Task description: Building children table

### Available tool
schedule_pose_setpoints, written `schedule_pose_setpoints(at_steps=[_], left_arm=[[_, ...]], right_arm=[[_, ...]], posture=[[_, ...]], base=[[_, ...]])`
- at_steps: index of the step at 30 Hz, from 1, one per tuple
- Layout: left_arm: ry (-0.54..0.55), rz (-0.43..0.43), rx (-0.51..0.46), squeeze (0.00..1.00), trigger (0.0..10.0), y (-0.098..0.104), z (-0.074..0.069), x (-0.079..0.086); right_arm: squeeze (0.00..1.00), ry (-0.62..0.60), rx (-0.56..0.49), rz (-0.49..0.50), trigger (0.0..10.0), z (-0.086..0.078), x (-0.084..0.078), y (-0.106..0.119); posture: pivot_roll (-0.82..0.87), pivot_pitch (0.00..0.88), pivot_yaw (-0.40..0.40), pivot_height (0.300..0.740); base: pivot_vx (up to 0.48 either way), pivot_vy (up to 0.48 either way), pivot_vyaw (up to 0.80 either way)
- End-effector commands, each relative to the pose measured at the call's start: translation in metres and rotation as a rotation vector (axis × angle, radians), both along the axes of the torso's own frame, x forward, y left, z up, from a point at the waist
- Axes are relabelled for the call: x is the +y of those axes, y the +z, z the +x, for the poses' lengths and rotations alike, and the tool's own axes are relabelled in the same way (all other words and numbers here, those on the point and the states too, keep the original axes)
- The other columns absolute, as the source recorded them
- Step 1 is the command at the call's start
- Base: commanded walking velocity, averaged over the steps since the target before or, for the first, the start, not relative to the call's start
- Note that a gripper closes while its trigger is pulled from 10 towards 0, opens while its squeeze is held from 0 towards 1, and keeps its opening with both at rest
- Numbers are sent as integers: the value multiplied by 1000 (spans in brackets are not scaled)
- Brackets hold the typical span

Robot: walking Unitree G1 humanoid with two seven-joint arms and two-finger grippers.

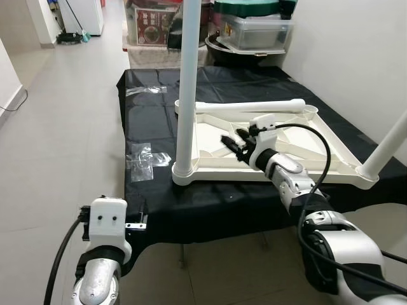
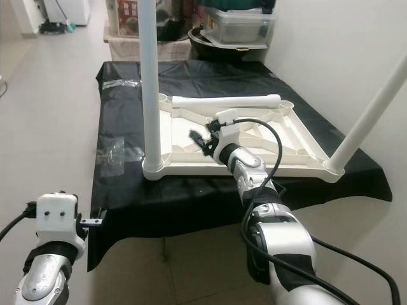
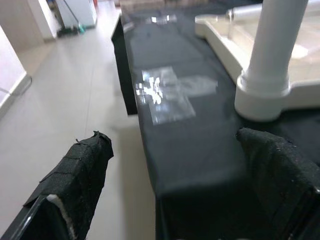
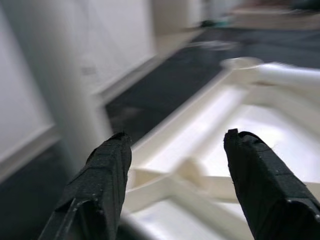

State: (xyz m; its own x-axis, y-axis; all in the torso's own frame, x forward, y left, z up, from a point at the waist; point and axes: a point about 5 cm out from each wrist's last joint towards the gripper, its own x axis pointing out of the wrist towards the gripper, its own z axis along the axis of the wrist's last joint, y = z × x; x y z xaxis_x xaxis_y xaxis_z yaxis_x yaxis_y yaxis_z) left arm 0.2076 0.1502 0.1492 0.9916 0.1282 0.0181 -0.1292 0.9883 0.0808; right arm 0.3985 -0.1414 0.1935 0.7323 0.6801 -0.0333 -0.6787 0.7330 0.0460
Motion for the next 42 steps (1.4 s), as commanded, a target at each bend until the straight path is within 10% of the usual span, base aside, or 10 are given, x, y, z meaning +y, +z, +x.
schedule_pose_setpoints(at_steps=[1,8,15,16,33,34,42], left_arm=[[-15,2,12,0,10000,0,-5,-5],[-39,-5,32,0,10000,-2,-15,-11],[-36,-10,41,0,10000,-2,-22,-14],[-36,-11,44,0,10000,-2,-23,-15],[-39,-15,57,0,10000,-6,-23,-19],[-36,-15,52,0,10000,-5,-22,-19],[-36,-7,41,0,10000,-2,-19,-17]], right_arm=[[0,162,29,22,10000,-4,7,6],[0,400,56,59,10000,-10,23,15],[0,348,55,29,10000,-3,41,25],[1000,347,51,25,10000,-3,43,27],[1000,345,-37,15,10000,-1,51,40],[0,333,-71,13,10000,-1,63,43],[0,406,-76,63,10000,-7,99,46]], posture=[[76,137,-82,740],[97,163,-85,740],[95,182,-91,740],[94,184,-92,740],[80,169,-94,740],[81,167,-94,740],[87,165,-95,740]], base=[[0,0,0],[0,0,0],[0,0,0],[0,0,0],[0,0,0],[0,0,0],[0,0,0]])
